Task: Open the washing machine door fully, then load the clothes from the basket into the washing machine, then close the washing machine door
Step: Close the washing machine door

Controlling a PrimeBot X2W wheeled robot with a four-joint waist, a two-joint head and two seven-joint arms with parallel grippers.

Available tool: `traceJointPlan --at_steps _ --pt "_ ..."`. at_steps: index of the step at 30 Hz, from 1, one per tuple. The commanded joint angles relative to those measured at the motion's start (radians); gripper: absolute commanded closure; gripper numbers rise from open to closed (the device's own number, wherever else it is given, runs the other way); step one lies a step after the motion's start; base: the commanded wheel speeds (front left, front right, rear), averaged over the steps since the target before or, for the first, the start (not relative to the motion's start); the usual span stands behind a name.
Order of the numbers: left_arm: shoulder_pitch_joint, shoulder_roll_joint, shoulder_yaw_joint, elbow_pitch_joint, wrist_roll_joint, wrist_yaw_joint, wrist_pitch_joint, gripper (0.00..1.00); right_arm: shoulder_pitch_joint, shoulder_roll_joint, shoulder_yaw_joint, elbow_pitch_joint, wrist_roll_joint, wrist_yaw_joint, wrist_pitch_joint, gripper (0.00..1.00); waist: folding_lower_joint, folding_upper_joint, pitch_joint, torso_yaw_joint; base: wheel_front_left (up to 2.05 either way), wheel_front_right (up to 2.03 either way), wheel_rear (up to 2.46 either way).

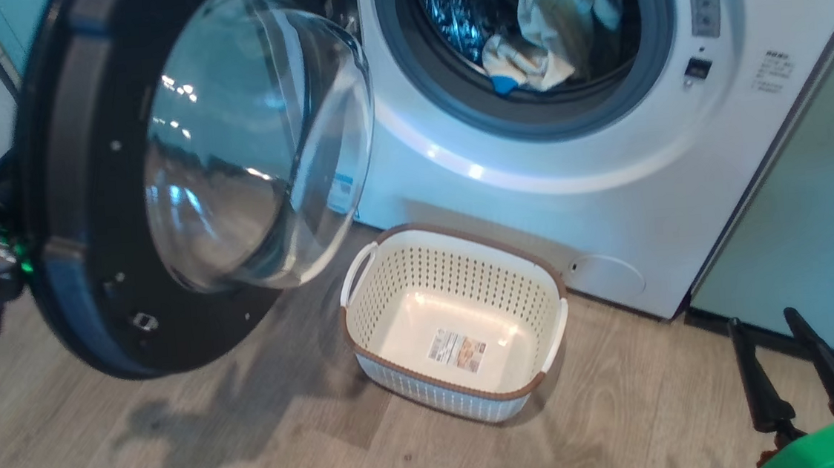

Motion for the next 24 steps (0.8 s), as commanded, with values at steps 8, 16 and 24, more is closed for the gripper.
traceJointPlan --at_steps 8,16,24 --pt "0.036 -0.032 0.001 -0.116 -0.059 -0.007 0.075 1.00 -0.010 0.002 -0.017 -0.027 0.004 0.002 -0.007 0.00 0.0001 0.0000 -0.035 -0.008 0.00 0.00 0.00" --pt "0.072 -0.112 -0.007 -0.187 -0.094 -0.003 0.122 1.00 -0.003 0.013 -0.037 -0.031 -0.002 0.002 -0.007 0.00 0.0001 0.0000 -0.034 -0.016 0.00 0.00 0.00" --pt "0.121 -0.184 -0.035 -0.313 -0.105 0.030 0.170 1.00 -0.004 0.020 -0.053 -0.033 -0.003 0.002 -0.007 0.00 0.0001 0.0000 -0.024 -0.059 0.00 0.00 0.00"
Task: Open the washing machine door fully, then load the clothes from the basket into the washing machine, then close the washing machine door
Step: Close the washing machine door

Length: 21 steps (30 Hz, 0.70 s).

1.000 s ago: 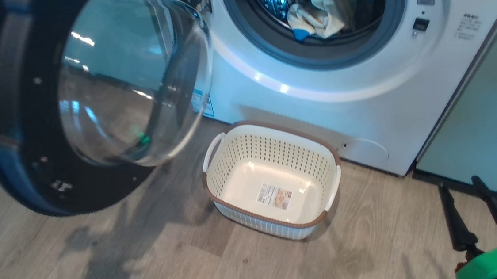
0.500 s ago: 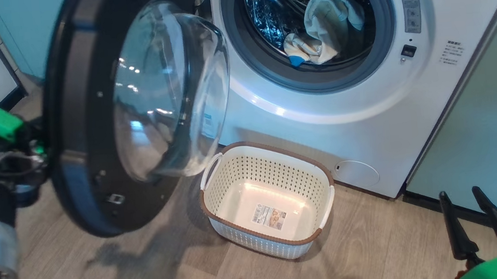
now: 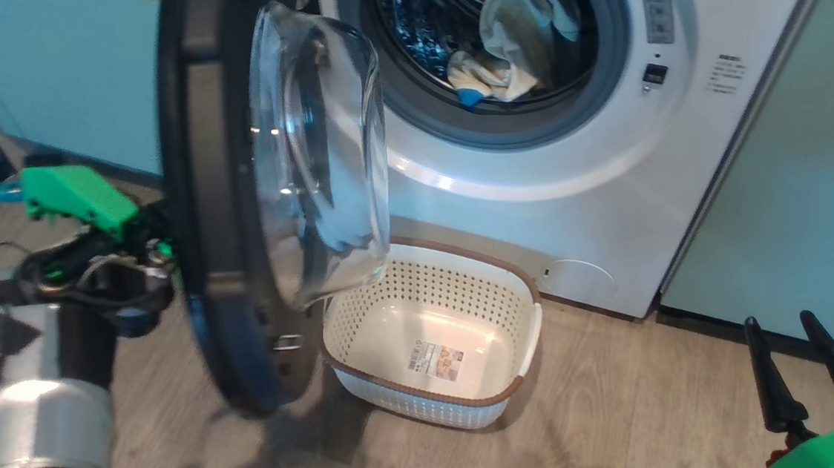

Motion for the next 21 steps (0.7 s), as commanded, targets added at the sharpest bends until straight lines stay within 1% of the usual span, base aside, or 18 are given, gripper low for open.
traceJointPlan --at_steps 1,6,10,17,19,21 --pt "-0.023 0.017 0.013 -0.060 -0.007 0.012 0.012 1.00 -0.018 -0.014 0.009 -0.032 -0.003 0.002 -0.007 0.00 0.0000 -0.0001 0.004 -0.012 0.00 0.00 0.00" --pt "0.014 -0.018 0.000 -0.149 -0.002 0.045 0.011 1.00 -0.024 -0.005 0.009 -0.032 -0.004 0.002 -0.007 0.00 0.0000 -0.0001 0.009 -0.057 0.00 0.00 0.00" --pt "0.046 -0.041 -0.008 -0.212 0.005 0.060 -0.002 1.00 -0.030 -0.001 0.013 -0.032 -0.005 0.002 -0.007 0.00 0.0000 -0.0001 0.013 -0.109 0.00 0.00 0.00" --pt "0.079 -0.074 -0.007 -0.281 0.028 0.061 -0.067 1.00 -0.041 -0.010 0.015 -0.039 -0.008 0.002 -0.007 0.00 0.0000 -0.0001 0.020 -0.232 0.00 0.00 0.00" --pt "0.081 -0.080 0.000 -0.278 0.038 0.077 -0.100 1.00 -0.045 -0.014 0.018 -0.040 -0.008 0.002 -0.007 0.00 0.0000 -0.0001 0.023 -0.268 0.00 0.00 0.00" --pt "0.080 -0.082 0.007 -0.272 0.052 0.082 -0.136 1.00 -0.050 -0.016 0.024 -0.040 -0.008 0.002 -0.007 0.00 0.0000 -0.0001 0.024 -0.308 0.00 0.00 0.00"
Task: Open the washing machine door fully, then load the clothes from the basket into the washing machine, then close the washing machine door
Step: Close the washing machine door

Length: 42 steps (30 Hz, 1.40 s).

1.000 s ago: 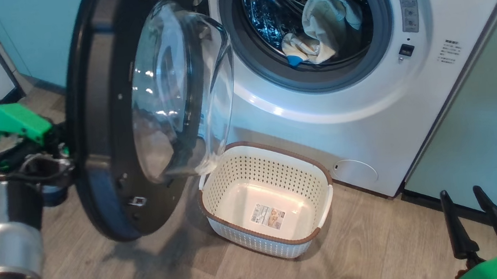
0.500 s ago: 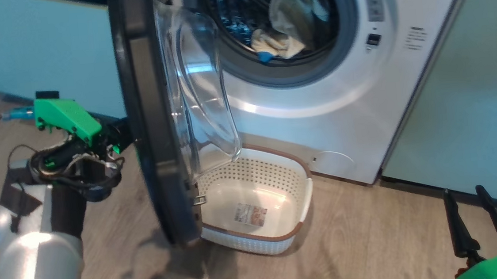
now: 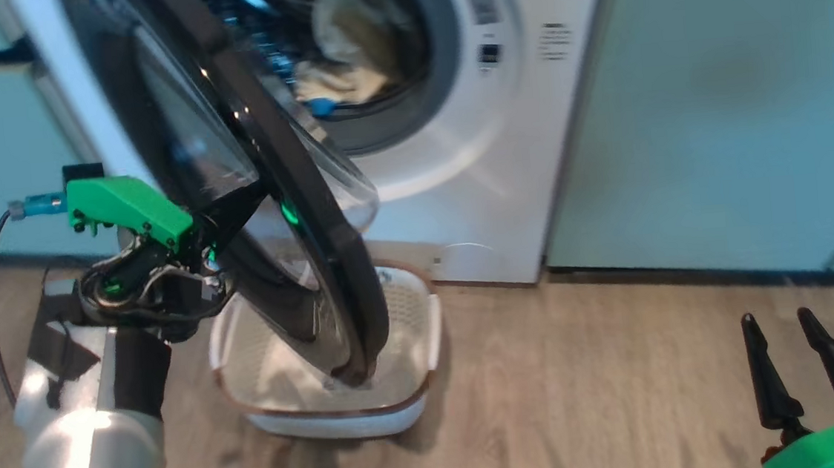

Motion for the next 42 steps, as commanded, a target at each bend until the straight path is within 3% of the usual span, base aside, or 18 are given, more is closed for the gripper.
traceJointPlan --at_steps 1,9,17,23,31,34,35,42 --pt "-0.041 0.016 0.029 -0.034 0.010 -0.003 -0.017 1.00 -0.047 -0.024 0.019 -0.034 -0.006 0.002 -0.007 0.00 -0.0001 0.0000 0.006 -0.069 0.00 0.00 0.00" --pt "-0.078 0.005 0.061 0.034 0.029 -0.038 -0.144 1.00 -0.048 -0.028 0.041 -0.039 -0.002 0.002 -0.007 0.00 -0.0001 0.0000 0.010 -0.214 0.00 0.00 0.00" --pt "-0.117 0.009 0.086 0.099 0.025 -0.075 -0.211 1.00 -0.050 -0.031 0.054 -0.041 0.000 0.002 -0.007 0.00 -0.0001 0.0000 0.018 -0.283 0.00 0.00 0.00" --pt "-0.133 0.009 0.079 0.139 0.027 -0.099 -0.231 1.00 -0.045 -0.030 0.049 -0.040 0.002 0.002 -0.007 0.00 -0.0001 0.0000 0.015 -0.289 0.00 0.00 0.00" --pt "-0.137 0.023 0.058 0.172 0.053 -0.112 -0.272 1.00 -0.039 -0.014 0.035 -0.042 0.000 0.002 -0.007 0.00 -0.0001 0.0000 0.003 -0.226 0.00 0.00 0.00" --pt "-0.131 0.040 0.043 0.187 0.078 -0.114 -0.292 0.47 -0.040 -0.010 0.032 -0.042 0.000 0.002 -0.007 0.00 -0.0001 0.0000 -0.001 -0.196 0.00 0.00 0.00" --pt "-0.127 0.048 0.035 0.190 0.092 -0.115 -0.305 0.00 -0.040 -0.009 0.030 -0.042 0.000 0.002 -0.007 0.00 -0.0001 0.0000 -0.002 -0.186 0.00 0.00 0.00" --pt "-0.091 0.108 -0.039 0.183 0.193 -0.117 -0.403 0.00 -0.039 -0.002 0.019 -0.043 0.000 0.002 -0.007 0.00 -0.0001 0.0000 -0.007 -0.124 0.00 0.00 0.00"
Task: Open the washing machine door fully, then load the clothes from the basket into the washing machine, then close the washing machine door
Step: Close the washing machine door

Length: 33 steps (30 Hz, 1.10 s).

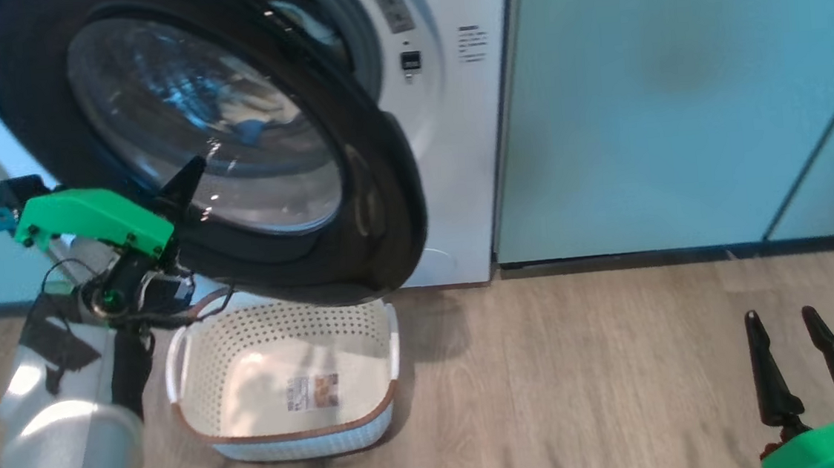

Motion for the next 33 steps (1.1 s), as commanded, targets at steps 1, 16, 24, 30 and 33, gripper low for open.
traceJointPlan --at_steps 1,16,24,30,33 --pt "-0.011 0.061 0.004 -0.050 0.022 -0.008 -0.034 0.00 -0.038 -0.007 0.014 -0.036 -0.001 0.002 -0.007 0.00 0.0000 0.0000 -0.002 0.025 0.00 0.00 0.00" --pt "0.181 0.270 -0.337 -0.210 0.212 -0.009 -0.422 0.00 -0.032 0.007 -0.001 -0.033 -0.004 0.002 -0.007 0.00 0.0000 0.0000 -0.012 0.104 0.00 0.00 0.00" --pt "0.255 0.308 -0.431 -0.192 0.327 -0.009 -0.569 0.00 -0.025 0.008 -0.005 -0.036 -0.002 0.002 -0.007 0.00 0.0000 0.0000 -0.017 0.108 0.00 0.00 0.00" --pt "0.352 0.252 -0.281 -0.296 0.475 -0.009 -0.571 0.00 -0.022 0.007 -0.012 -0.038 -0.002 0.002 -0.007 0.00 0.0000 0.0000 -0.016 0.103 0.00 0.00 0.00" --pt "0.407 0.209 -0.219 -0.344 0.549 -0.009 -0.571 0.00 -0.021 0.008 -0.015 -0.038 -0.002 0.002 -0.007 0.00 0.0000 0.0000 -0.016 0.100 0.00 0.00 0.00"
